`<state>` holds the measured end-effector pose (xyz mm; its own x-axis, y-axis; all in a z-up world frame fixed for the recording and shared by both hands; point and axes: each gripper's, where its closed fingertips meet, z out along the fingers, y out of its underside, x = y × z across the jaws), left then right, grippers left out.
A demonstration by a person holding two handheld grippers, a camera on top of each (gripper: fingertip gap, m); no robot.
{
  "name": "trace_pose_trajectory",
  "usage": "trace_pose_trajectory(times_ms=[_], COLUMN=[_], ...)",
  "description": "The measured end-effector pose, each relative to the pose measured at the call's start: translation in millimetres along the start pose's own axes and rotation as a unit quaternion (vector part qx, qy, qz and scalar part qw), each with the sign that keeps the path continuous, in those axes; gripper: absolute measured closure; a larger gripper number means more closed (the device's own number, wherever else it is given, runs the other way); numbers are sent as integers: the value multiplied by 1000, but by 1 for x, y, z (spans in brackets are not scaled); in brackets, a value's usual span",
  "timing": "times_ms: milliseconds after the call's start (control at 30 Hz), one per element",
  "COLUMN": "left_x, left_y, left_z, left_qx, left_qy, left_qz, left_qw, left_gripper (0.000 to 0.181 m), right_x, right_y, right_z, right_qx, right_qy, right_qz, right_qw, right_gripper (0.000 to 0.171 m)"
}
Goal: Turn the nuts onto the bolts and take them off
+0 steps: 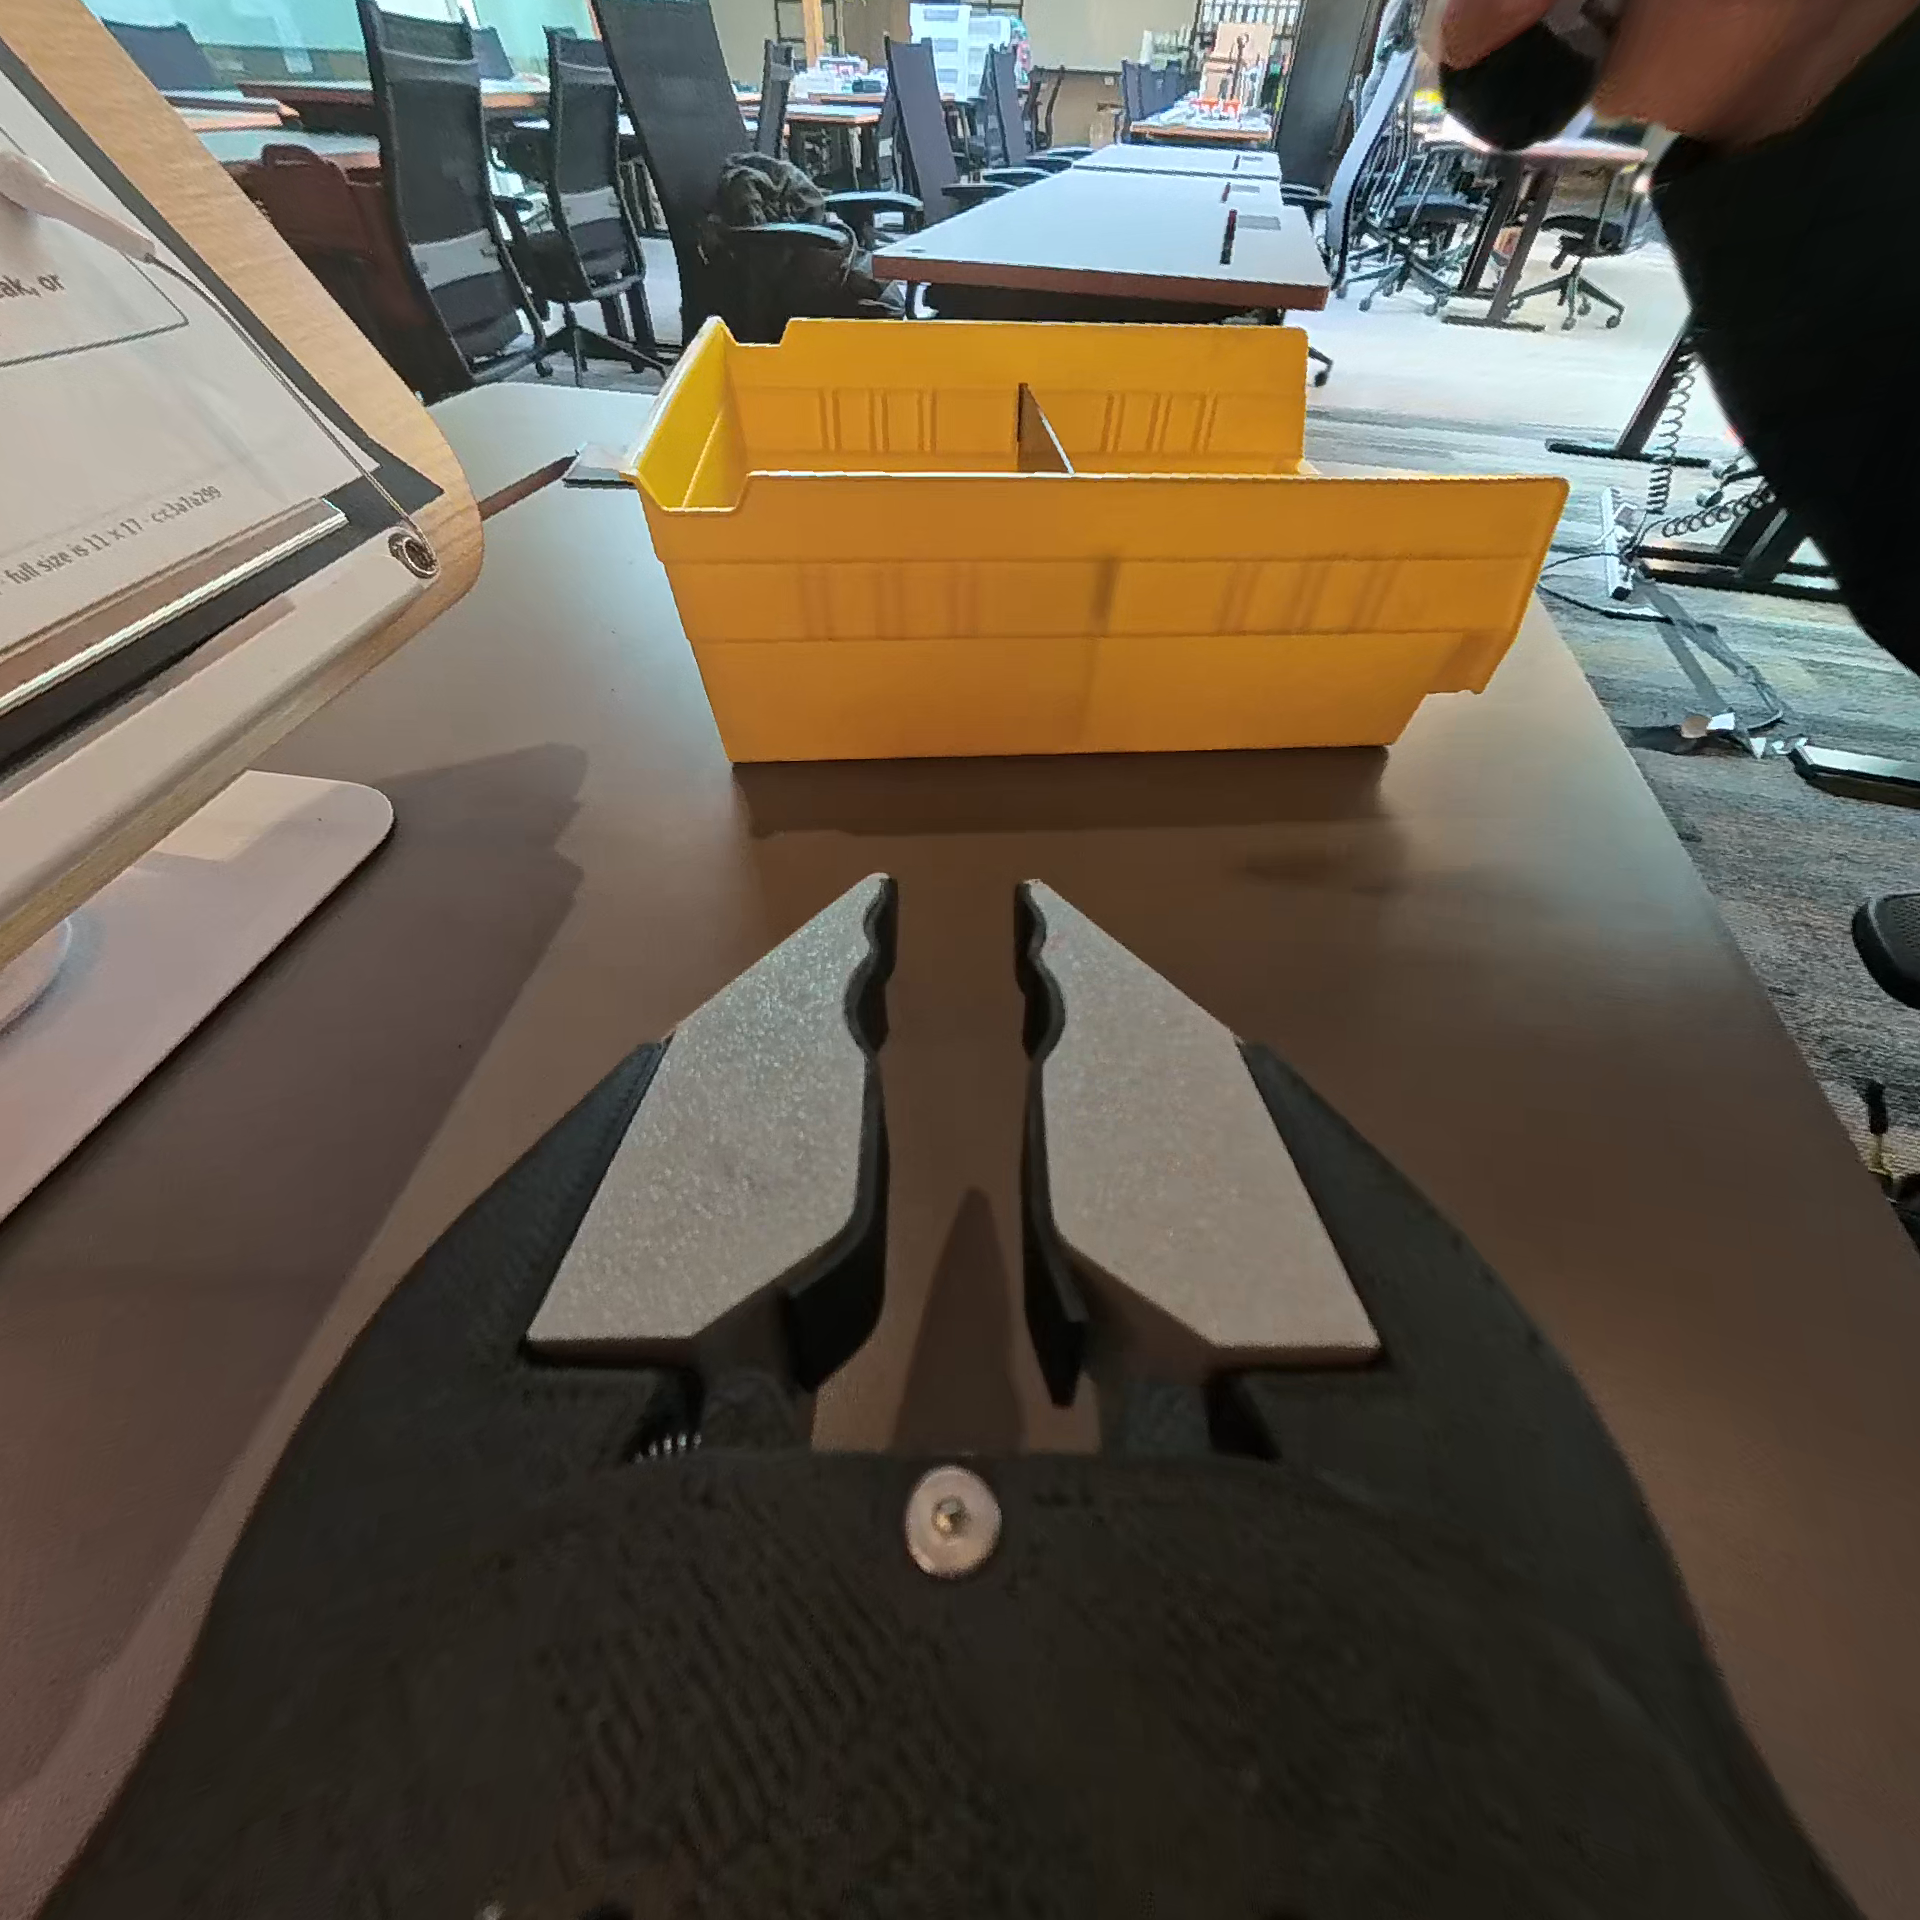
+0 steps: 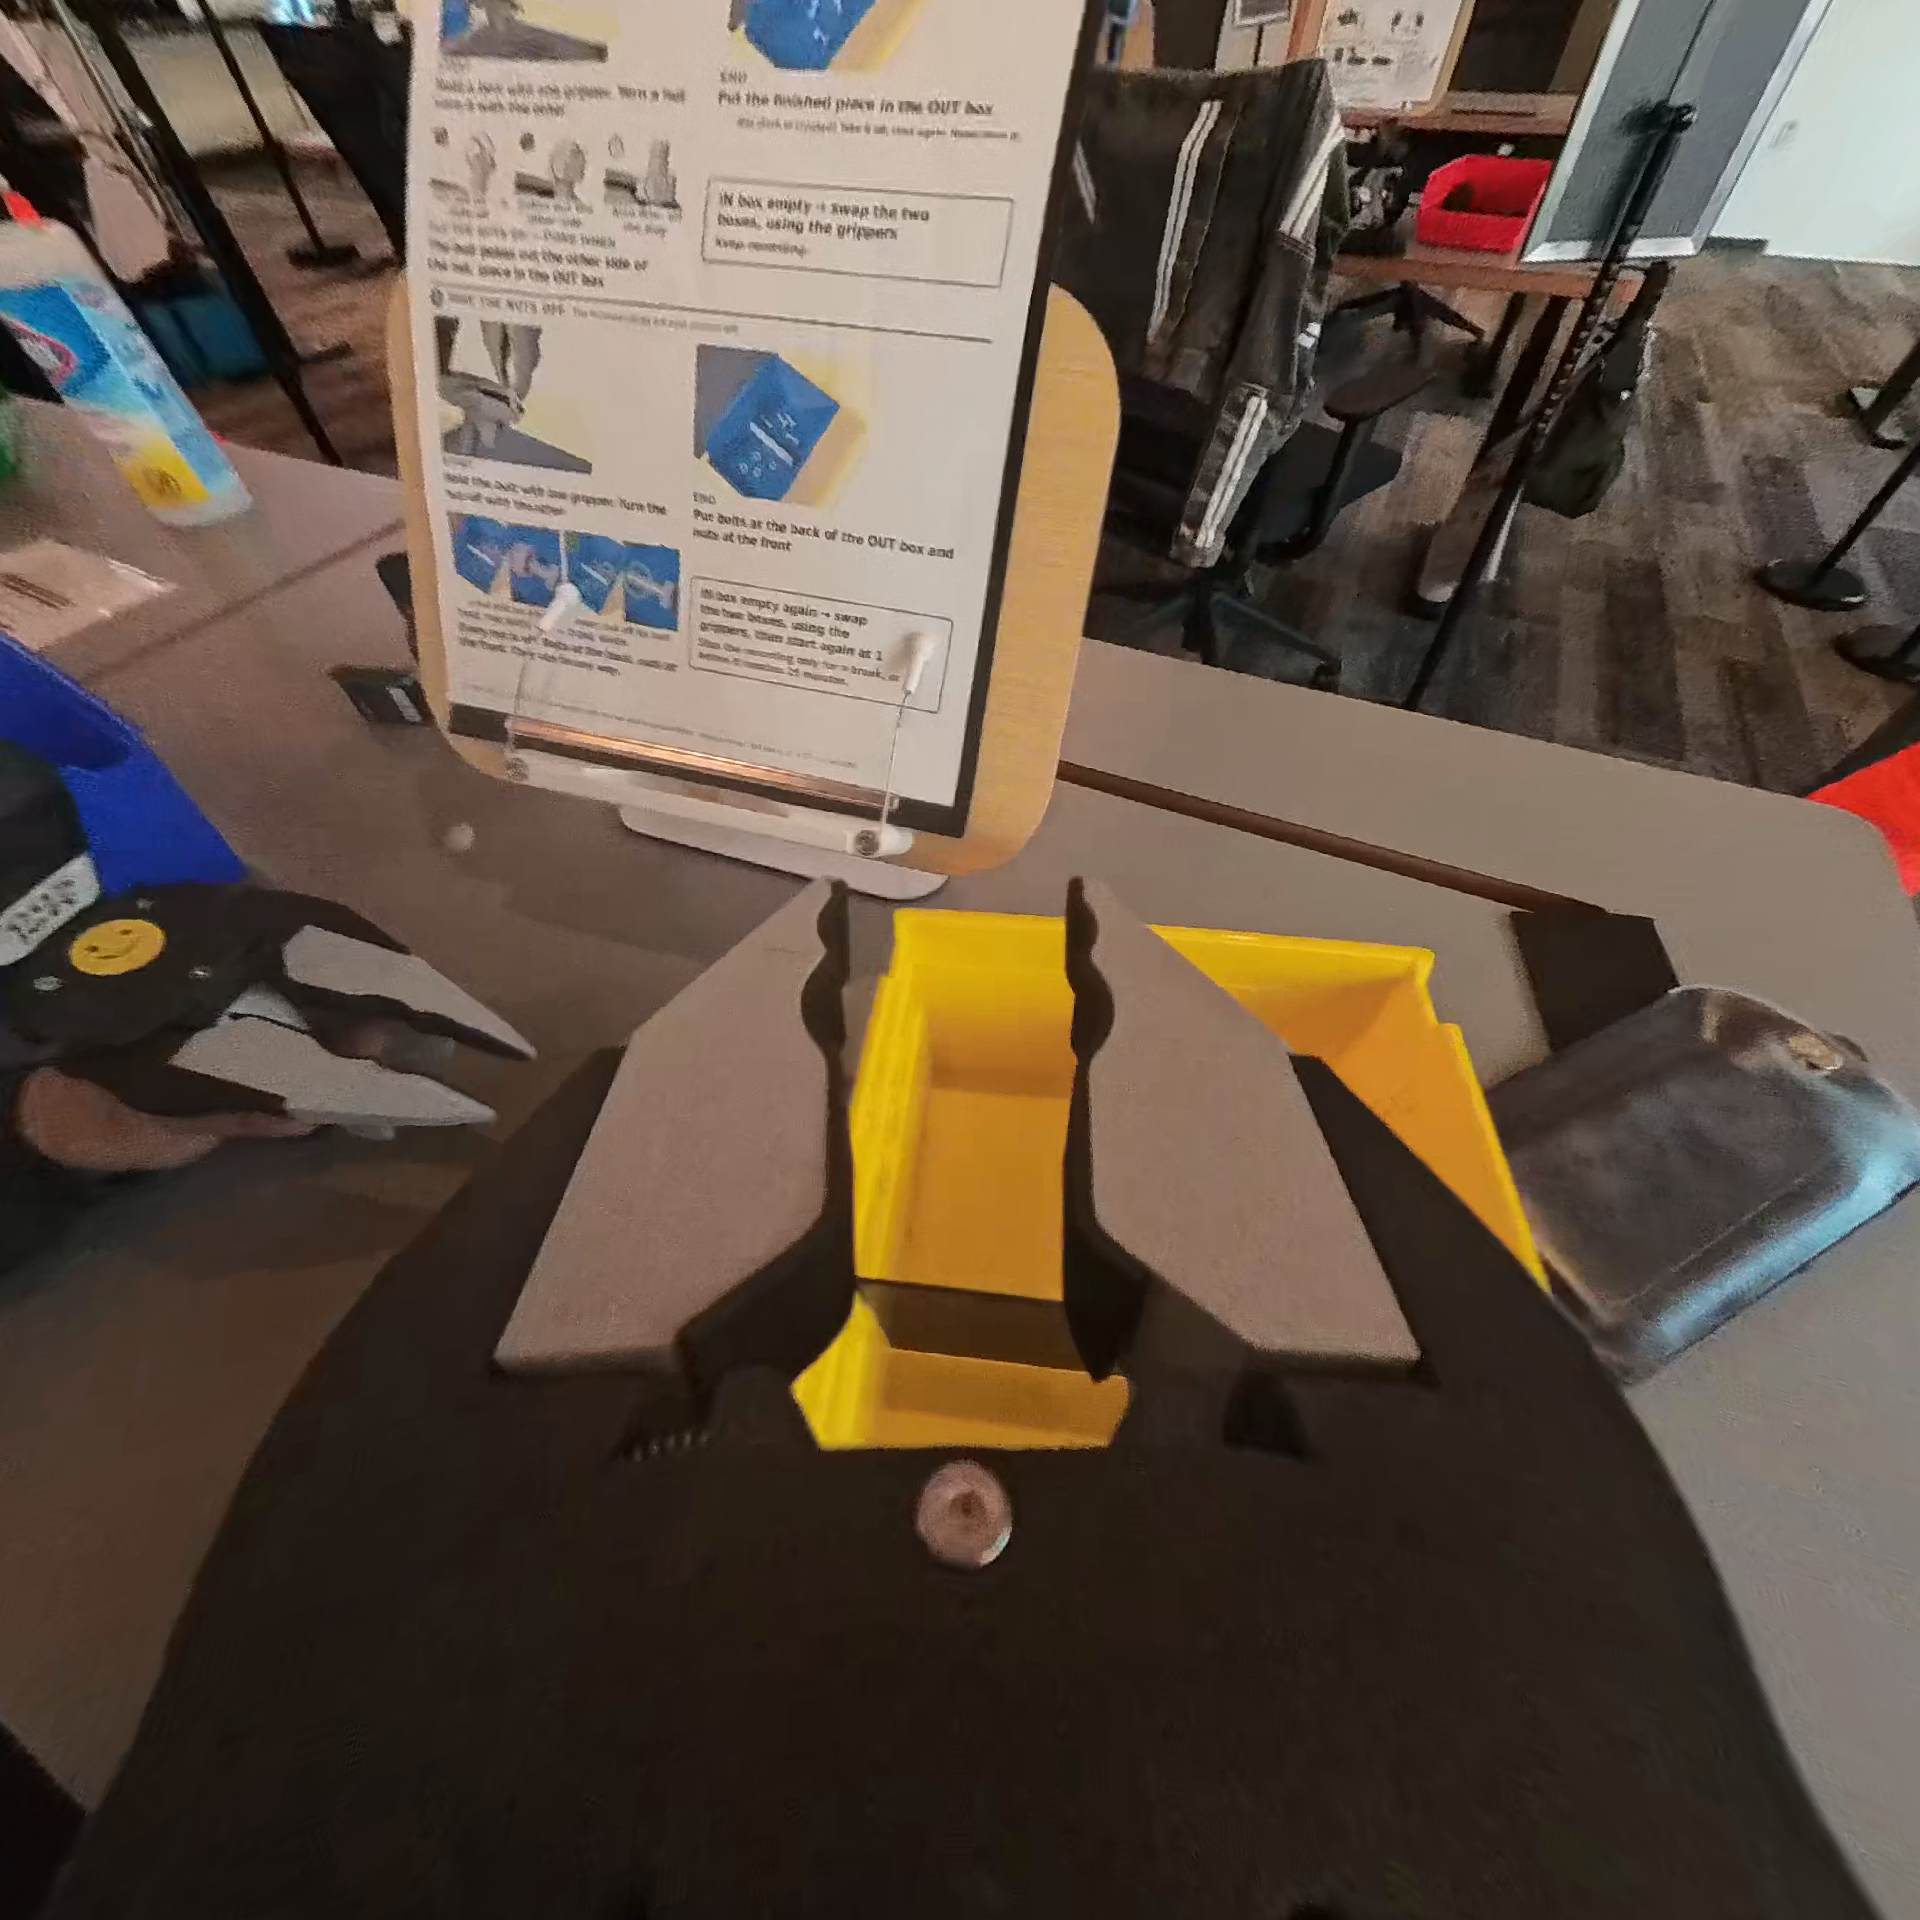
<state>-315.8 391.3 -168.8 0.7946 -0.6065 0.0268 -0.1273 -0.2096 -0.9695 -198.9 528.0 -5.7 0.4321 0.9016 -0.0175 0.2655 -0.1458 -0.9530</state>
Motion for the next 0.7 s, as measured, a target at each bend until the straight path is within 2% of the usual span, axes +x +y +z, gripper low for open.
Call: trace_pose_trajectory(times_ms=[167, 267, 333, 467, 600, 700], left_x=[1, -1, -3, -5, -8, -11], left_y=[3, 3, 1, 1, 6, 13], left_z=[3, 3, 2, 1, 2, 5], left_qx=[-12, -11, -6, -4, -22, -51], left_qy=[0, 1, 0, -6, -21, -38], left_qz=[4, -5, -11, -15, -7, -11], left_qw=[1000, 1000, 1000, 1000, 1000, 998], left_gripper=[161, 161, 161, 160, 161, 162], right_x=[-63, -120, -147, -137, -121, -121], right_y=[0, 11, 32, 74, 132, 149], right_z=[2, 24, 48, 100, 142, 155], right_qx=[38, 29, 12, 53, -8, -60], right_qy=[-109, -171, -187, -96, -83, -103], right_qz=[38, 22, 3, -38, -14, 3], right_qw=[993, 985, 982, 993, 996, 993], right_gripper=[114, 103, 104, 113, 114, 110])
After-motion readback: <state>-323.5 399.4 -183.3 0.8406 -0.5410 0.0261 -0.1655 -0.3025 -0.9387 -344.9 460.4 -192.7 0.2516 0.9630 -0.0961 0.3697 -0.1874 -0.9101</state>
